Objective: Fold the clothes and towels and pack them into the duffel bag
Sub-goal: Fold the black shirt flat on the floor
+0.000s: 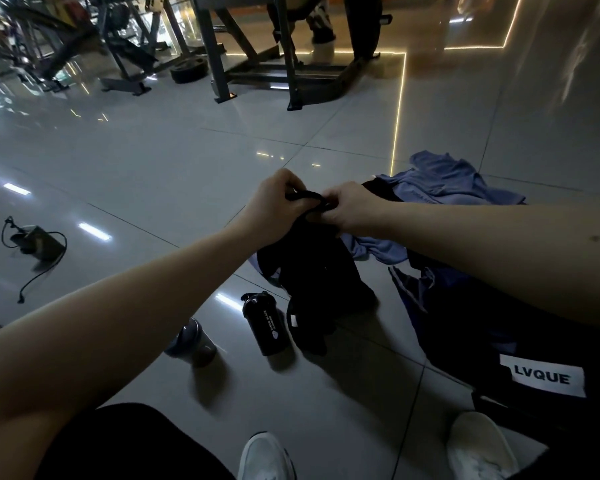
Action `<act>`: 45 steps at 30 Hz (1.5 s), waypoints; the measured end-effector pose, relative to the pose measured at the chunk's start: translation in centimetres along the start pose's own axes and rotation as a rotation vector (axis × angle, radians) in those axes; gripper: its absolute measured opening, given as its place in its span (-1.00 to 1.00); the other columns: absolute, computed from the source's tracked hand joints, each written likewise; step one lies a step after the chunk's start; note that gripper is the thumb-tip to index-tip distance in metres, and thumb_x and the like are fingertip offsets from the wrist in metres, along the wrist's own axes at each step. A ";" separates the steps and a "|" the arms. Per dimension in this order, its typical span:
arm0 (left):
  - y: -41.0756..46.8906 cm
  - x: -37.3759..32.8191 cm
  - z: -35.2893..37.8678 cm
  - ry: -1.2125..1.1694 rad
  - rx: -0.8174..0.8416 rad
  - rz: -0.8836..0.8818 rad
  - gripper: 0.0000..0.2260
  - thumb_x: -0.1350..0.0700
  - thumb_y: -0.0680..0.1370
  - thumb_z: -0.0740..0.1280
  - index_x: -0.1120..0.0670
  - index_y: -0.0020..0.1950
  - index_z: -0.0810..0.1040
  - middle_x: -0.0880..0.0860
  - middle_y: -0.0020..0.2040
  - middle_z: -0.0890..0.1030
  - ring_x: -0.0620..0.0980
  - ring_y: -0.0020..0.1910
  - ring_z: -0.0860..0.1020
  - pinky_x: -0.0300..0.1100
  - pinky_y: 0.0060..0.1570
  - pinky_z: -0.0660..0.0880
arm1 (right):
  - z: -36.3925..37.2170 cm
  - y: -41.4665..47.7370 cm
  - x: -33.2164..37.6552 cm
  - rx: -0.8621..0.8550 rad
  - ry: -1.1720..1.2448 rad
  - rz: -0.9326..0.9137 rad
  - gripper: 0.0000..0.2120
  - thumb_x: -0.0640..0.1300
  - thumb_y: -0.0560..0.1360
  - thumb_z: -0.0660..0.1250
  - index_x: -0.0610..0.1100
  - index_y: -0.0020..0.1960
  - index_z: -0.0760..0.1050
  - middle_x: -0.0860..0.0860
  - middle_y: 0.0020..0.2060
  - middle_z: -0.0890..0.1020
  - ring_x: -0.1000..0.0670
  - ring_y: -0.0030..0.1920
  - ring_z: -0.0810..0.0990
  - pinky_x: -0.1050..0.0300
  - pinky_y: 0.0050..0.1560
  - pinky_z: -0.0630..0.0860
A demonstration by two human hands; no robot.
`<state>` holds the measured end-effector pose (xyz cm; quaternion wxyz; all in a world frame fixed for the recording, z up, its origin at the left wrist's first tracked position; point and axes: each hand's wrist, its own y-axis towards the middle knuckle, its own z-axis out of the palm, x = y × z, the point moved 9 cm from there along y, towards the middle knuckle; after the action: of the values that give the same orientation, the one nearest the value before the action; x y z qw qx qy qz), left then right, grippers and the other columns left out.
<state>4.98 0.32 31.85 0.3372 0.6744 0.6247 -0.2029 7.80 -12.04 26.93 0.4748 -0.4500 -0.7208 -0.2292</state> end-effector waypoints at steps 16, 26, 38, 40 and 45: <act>-3.3 9.5 4.3 -0.195 0.135 -0.421 -0.24 -0.15 0.17 0.68 0.04 0.22 0.42 0.01 0.13 0.56 -0.02 0.16 0.57 -0.08 0.15 0.57 | -4.8 0.1 3.3 -0.317 0.648 0.074 -0.88 -0.37 0.58 0.28 -0.23 -0.06 0.56 -0.19 -0.13 0.64 -0.10 -0.20 0.67 0.04 -0.27 0.66; -4.0 11.4 4.1 -0.101 0.135 -0.435 -0.89 0.18 0.58 0.38 0.23 -0.05 0.60 0.30 -0.01 0.65 0.24 0.02 0.63 0.17 0.18 0.53 | -7.6 -0.4 3.3 -0.434 0.746 0.073 -0.89 -0.35 0.57 0.28 -0.22 -0.07 0.56 -0.14 -0.15 0.65 -0.07 -0.20 0.66 0.11 -0.29 0.64; -2.5 10.2 0.5 -0.026 -0.089 -0.376 -0.86 0.06 0.67 0.19 0.13 0.08 0.38 0.03 -0.12 0.48 -0.05 -0.19 0.47 -0.17 -0.19 0.43 | -11.5 -1.9 -7.5 -0.672 0.403 0.345 -0.73 -0.13 0.46 0.48 -0.26 0.09 0.60 -0.10 -0.04 0.67 -0.13 0.00 0.67 0.02 -0.05 0.63; -2.2 9.6 0.4 0.018 -0.070 -0.312 -0.85 0.06 0.67 0.20 0.14 0.07 0.39 0.01 -0.13 0.47 -0.09 -0.21 0.44 -0.26 -0.25 0.36 | -11.6 -2.5 -8.7 -0.637 0.319 0.387 -0.63 -0.12 0.49 0.46 -0.27 0.22 0.55 -0.12 0.06 0.64 -0.08 -0.04 0.64 0.12 -0.13 0.55; -1.5 6.6 0.1 0.045 -0.036 -0.128 -0.90 0.05 0.66 0.22 0.06 0.05 0.40 0.01 -0.11 0.54 -0.02 -0.12 0.54 -0.12 -0.13 0.48 | -9.5 -3.7 -11.5 -0.440 0.319 0.535 -0.76 -0.26 0.57 0.38 -0.26 0.21 0.49 -0.19 -0.05 0.61 -0.06 -0.21 0.56 0.07 -0.27 0.59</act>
<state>4.42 4.88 26.89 0.3212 0.6315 0.6775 -0.1976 10.84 -25.97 21.31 0.5159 -0.6722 -0.4284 -0.3137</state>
